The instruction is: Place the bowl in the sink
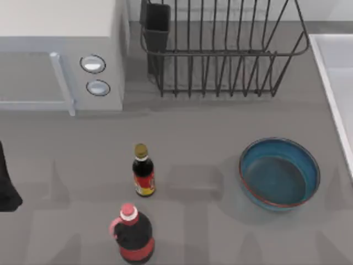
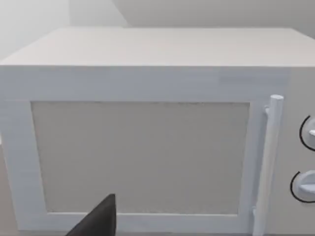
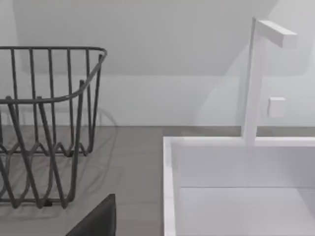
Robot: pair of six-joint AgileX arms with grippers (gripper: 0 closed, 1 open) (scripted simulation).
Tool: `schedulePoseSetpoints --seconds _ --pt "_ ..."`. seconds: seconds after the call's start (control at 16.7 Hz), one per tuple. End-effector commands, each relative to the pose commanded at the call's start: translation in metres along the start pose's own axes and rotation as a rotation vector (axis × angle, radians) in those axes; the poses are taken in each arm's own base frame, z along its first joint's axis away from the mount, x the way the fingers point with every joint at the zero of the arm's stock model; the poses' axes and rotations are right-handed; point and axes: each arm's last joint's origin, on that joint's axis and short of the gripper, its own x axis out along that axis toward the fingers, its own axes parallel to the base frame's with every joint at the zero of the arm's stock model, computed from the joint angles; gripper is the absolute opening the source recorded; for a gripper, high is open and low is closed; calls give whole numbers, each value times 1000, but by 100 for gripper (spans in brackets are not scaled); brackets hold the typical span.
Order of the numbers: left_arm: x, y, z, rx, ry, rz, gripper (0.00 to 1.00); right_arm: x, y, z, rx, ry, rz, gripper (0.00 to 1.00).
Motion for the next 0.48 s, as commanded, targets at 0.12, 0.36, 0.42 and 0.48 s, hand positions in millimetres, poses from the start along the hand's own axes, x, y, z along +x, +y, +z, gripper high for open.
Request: schedulePoseSetpoints --seconds 0.12,0.36,0.42,0.48 --pt "0 0 0 0 0 0 100 0 0 0 0 0 0 100" --pt "0 0 0 0 0 0 100 1 3 19 26 94 23 100" --pt "0 0 0 0 0 0 100 3 4 28 36 139 31 100" --pt "0 0 0 0 0 0 100 5 5 38 48 193 40 100"
